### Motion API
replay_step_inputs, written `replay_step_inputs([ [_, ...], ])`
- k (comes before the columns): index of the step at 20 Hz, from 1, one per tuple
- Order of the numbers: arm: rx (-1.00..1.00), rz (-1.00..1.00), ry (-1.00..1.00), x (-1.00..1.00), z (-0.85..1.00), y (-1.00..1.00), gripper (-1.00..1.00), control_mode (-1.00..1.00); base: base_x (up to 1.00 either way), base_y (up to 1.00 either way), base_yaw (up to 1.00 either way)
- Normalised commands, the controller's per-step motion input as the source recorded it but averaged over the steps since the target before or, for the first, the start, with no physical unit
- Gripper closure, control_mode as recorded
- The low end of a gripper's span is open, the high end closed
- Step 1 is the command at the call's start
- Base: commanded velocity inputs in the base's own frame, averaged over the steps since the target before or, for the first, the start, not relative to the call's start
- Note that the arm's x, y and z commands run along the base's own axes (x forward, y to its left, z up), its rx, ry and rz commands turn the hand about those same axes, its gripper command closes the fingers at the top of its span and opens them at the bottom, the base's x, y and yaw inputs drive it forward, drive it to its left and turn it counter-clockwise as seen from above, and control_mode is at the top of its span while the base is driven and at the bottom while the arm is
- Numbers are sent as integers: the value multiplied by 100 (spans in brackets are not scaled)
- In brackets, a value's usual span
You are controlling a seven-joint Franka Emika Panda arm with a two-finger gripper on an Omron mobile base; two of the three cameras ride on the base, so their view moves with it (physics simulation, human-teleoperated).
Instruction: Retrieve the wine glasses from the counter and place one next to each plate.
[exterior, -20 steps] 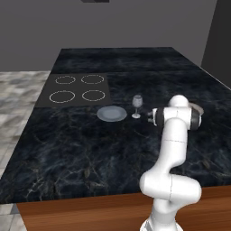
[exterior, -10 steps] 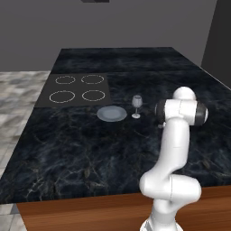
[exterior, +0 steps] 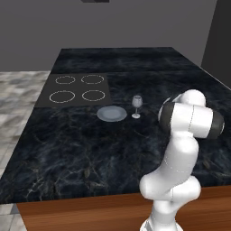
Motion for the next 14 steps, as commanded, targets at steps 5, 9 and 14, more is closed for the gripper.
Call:
replay_step_inputs([
  [5,-12,0,1,-63,100,0,-100,-100,0,0,0],
  [9,0,14,-2,-38,100,-1,-100,-100,0,0,0],
  [14,-1,28,0,-35,96,0,-100,-100,0,0,0],
])
